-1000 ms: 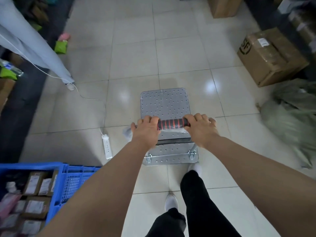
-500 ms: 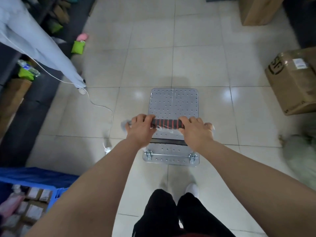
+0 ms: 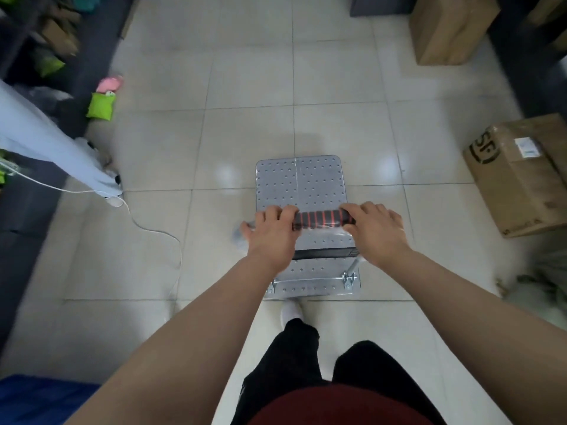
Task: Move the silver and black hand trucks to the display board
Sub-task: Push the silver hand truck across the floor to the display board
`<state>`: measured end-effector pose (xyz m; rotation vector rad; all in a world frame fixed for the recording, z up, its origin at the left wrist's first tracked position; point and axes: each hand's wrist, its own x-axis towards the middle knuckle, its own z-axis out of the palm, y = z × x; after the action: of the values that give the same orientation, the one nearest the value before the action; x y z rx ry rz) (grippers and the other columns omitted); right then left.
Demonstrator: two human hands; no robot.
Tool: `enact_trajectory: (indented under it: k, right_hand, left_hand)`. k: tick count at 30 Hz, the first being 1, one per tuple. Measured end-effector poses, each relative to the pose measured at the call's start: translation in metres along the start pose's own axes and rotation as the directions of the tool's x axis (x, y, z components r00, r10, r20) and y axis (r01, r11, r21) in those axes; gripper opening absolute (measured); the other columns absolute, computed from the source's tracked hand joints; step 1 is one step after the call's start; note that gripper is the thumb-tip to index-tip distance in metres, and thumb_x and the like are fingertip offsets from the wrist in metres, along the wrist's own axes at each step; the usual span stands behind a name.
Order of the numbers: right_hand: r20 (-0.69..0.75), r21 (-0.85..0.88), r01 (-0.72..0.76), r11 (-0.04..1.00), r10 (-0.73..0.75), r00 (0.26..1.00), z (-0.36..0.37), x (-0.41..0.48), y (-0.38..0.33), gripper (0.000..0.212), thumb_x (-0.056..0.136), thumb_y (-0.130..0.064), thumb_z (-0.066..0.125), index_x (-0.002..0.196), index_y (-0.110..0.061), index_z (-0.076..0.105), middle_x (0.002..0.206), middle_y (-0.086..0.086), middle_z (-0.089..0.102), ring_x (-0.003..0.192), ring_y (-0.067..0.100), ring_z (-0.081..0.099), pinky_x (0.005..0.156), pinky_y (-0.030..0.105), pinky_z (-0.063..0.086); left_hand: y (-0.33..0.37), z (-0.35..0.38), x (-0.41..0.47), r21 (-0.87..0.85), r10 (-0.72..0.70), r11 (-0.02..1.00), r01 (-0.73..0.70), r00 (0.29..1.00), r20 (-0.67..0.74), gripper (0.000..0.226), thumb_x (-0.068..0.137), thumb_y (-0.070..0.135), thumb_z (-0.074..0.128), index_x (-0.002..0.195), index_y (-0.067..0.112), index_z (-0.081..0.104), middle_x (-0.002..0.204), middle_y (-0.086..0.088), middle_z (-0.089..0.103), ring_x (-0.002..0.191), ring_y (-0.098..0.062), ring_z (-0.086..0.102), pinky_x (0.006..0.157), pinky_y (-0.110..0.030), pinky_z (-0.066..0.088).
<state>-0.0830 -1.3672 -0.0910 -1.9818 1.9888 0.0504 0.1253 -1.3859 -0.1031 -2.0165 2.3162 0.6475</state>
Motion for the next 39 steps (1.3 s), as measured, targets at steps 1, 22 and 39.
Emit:
enact_trajectory:
  k: [1, 22, 39]
  right_hand:
    - [0.006, 0.009, -0.018, 1.000, 0.018, 1.000, -0.006, 0.018, 0.001, 0.035, 0.096, -0.037, 0.040, 0.130, -0.035, 0.041, 0.121, 0.002, 0.056, 0.114, 0.025, 0.048, 0.100, 0.046, 0.032]
    - [-0.011, -0.038, 0.141, 0.989, -0.141, 0.990, -0.109, 0.374, 0.044, 0.031, 0.095, -0.039, 0.042, 0.124, -0.029, 0.043, 0.113, 0.004, 0.058, 0.105, 0.028, 0.052, 0.089, 0.045, 0.038]
    - [0.029, -0.068, 0.156, 0.985, -0.154, 0.988, -0.179, 0.623, 0.054, 0.029, 0.094, -0.042, 0.040, 0.122, -0.034, 0.041, 0.113, 0.001, 0.056, 0.109, 0.025, 0.049, 0.095, 0.048, 0.036]
  left_hand:
    - [0.001, -0.007, 0.018, 0.006, 0.012, 1.000, -0.012, 1.000, 0.014, 0.035, 0.096, 0.039, 0.043, 0.131, 0.035, 0.039, 0.131, -0.002, 0.041, 0.118, -0.028, 0.037, 0.103, -0.061, 0.025]
    - [0.031, -0.109, 0.358, 0.157, -0.239, 0.961, 0.229, 0.970, 0.042, 0.056, 0.095, 0.039, 0.045, 0.143, 0.043, 0.018, 0.133, -0.006, 0.040, 0.120, -0.029, 0.041, 0.100, -0.055, 0.034]
    - [0.021, -0.172, 0.594, 0.143, -0.181, 0.974, 0.174, 0.983, 0.040, 0.029, 0.095, 0.034, 0.046, 0.121, 0.031, 0.032, 0.117, -0.008, 0.043, 0.107, -0.030, 0.044, 0.091, -0.059, 0.039]
